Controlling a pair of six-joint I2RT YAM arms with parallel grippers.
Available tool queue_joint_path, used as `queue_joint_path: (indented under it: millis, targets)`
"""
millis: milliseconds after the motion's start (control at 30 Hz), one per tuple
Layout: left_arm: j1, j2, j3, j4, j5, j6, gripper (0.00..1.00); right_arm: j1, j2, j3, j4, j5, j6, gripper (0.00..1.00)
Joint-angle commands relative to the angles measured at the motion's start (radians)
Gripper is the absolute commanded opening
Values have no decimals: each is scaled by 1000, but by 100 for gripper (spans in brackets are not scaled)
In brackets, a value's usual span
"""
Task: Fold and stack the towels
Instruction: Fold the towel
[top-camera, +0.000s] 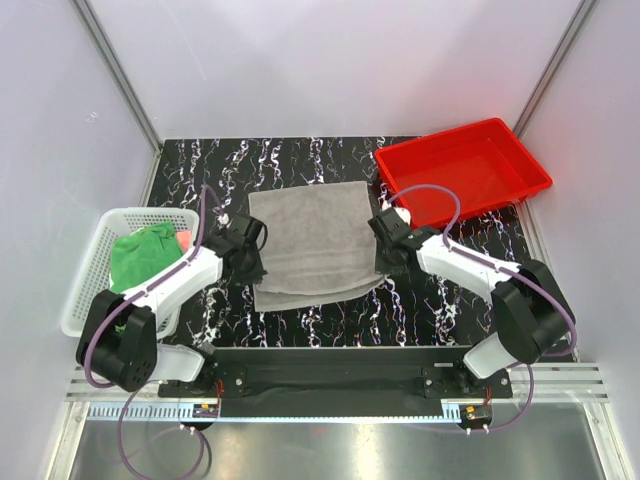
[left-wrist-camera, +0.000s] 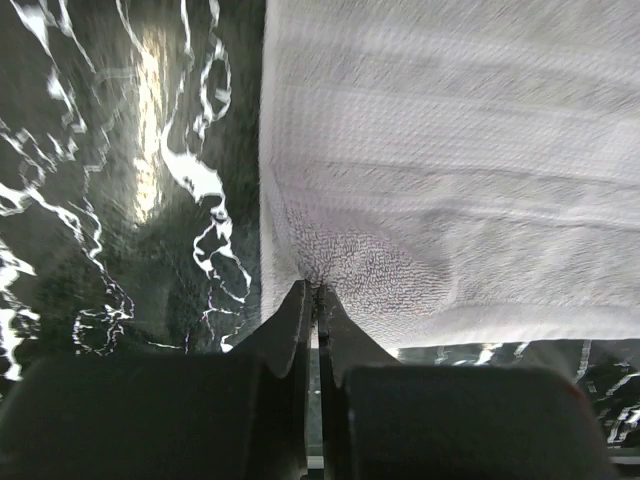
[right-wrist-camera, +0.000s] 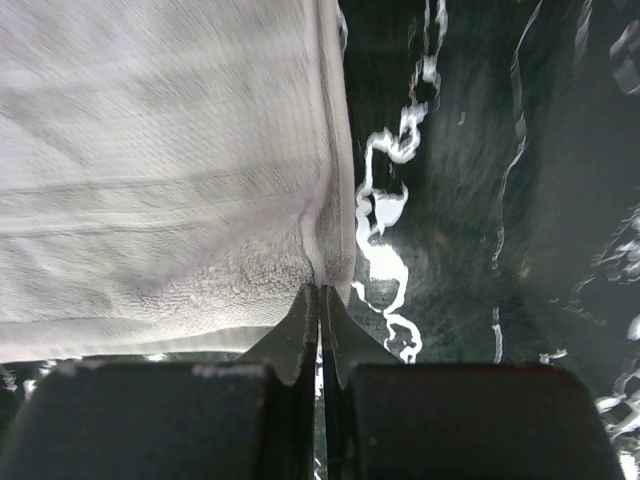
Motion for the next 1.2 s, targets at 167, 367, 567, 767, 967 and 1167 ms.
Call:
queue_joint_path:
  millis: [167,367,567,767,967,1167]
  targets:
    - [-4,-28,268,-129,-100,51,0,10,-43,228,-128,129,-76,0]
    - [-4,-42,233,-112,-74,51,0,9,-60,196,-69,75,-106,0]
    - [2,-7,452,-262,-138,90,0,-6,-41,422,-174,152,-175,0]
    - [-72,-145,385,-273,-78,32,0,-8,-159,312,-234,144,-163,0]
    - [-121,-177,63,-102,-17,-58,0,-5,-251,-38,-69,16,-33,0]
    - [-130,-136,-66,-55,-77,-88,0,-5,-222,-183,40,-27,2,0]
